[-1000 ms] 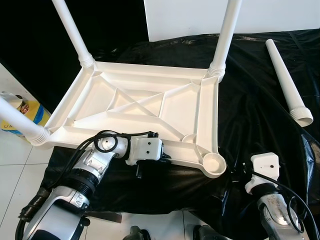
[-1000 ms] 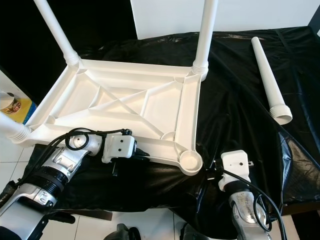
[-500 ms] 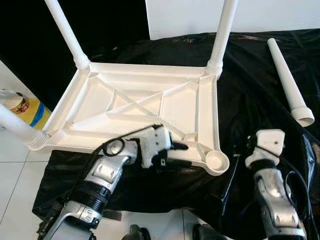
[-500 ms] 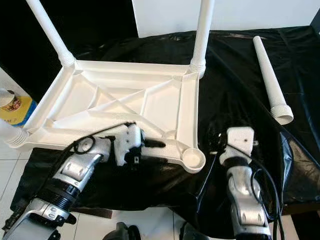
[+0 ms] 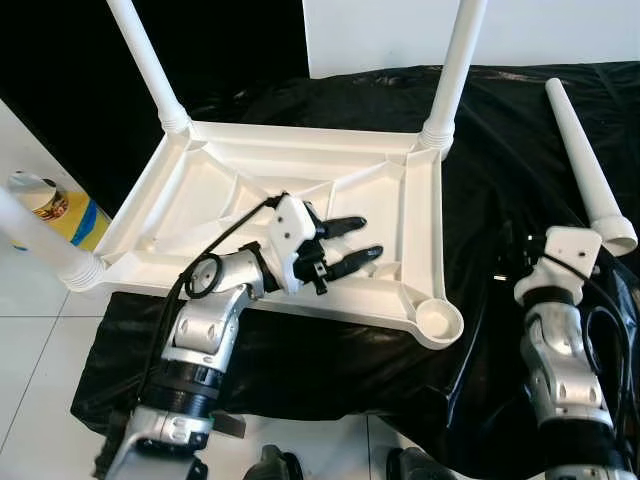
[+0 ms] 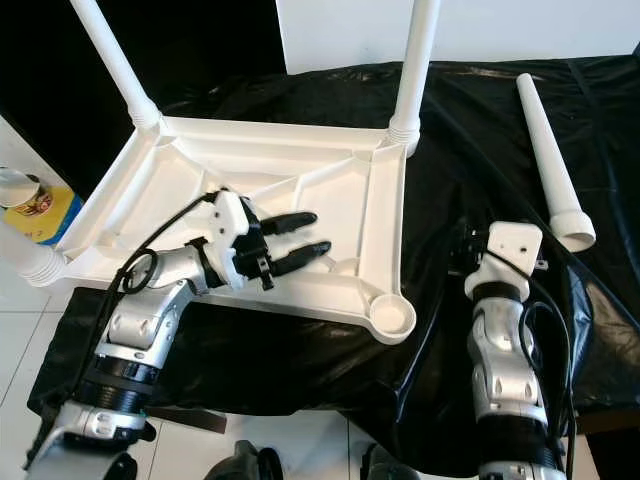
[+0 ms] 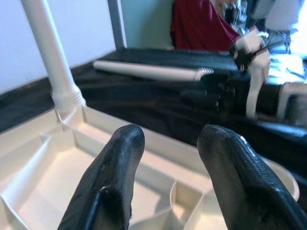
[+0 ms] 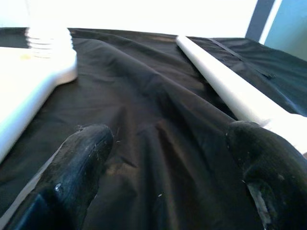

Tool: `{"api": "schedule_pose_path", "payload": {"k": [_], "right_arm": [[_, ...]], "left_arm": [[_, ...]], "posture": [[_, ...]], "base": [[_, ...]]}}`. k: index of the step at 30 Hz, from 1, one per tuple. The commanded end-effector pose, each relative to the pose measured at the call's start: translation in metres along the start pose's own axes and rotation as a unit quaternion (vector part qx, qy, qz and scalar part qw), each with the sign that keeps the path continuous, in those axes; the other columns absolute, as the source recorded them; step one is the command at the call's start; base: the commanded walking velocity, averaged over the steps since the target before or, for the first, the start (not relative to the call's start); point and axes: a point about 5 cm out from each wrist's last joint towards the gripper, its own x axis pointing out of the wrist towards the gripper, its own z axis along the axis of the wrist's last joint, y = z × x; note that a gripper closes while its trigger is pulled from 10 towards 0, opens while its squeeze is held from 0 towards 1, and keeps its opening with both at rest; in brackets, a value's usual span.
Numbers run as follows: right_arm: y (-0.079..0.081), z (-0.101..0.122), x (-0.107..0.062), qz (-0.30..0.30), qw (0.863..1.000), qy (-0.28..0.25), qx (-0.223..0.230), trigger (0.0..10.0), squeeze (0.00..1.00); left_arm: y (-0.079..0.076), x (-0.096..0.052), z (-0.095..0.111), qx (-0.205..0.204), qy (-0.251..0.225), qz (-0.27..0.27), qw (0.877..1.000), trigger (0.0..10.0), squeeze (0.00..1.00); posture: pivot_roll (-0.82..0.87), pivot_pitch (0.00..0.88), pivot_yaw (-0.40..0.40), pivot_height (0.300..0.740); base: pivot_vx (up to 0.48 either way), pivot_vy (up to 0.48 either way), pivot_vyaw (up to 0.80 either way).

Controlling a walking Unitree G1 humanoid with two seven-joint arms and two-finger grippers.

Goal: Building children table

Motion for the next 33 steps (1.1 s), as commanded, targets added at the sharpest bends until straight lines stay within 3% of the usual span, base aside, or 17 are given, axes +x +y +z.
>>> {"api": "schedule_pose_path", "payload": {"k": [1,9,17,27,33], "right_arm": [[-0.006,-0.004,0.003,-0.013,1.0,0.004,0.003,10.0,0.0],[-0.024,-0.008,0.02,-0.065,0.997,0.017,0.023,10.0,0.0],[-0.029,-0.015,0.021,-0.087,0.994,0.031,0.056,10.0,0.0],[-0.029,-0.015,0.021,-0.087,0.994,0.031,0.056,10.0,0.0],[-0.032,-0.019,0.022,-0.105,0.988,0.041,0.104,10.0,0.0]], "left_arm": [[0.006,-0.006,0.0,-0.009,0.004,0.08,0.997,10.0,0.0],[-0.007,-0.012,0.007,0.009,0.013,0.072,0.997,10.0,0.0],[-0.012,-0.014,0.014,0.004,0.016,0.069,0.997,10.0,0.0],[-0.012,-0.014,0.014,0.004,0.016,0.069,0.997,10.0,0.0],[-0.016,-0.017,0.018,-0.002,0.016,0.053,0.998,10.0,0.0]], "posture": [[-0.04,0.137,0.067,0.74],[-0.02,0.163,0.082,0.74],[-0.01,0.182,0.089,0.74],[-0.01,0.182,0.089,0.74],[-0.01,0.202,0.1,0.74]], "base": [[0.0,0.0,0.0],[0.0,0.0,0.0],[0.0,0.0,0.0],[0.0,0.0,0.0],[0.0,0.0,0.0]]}}
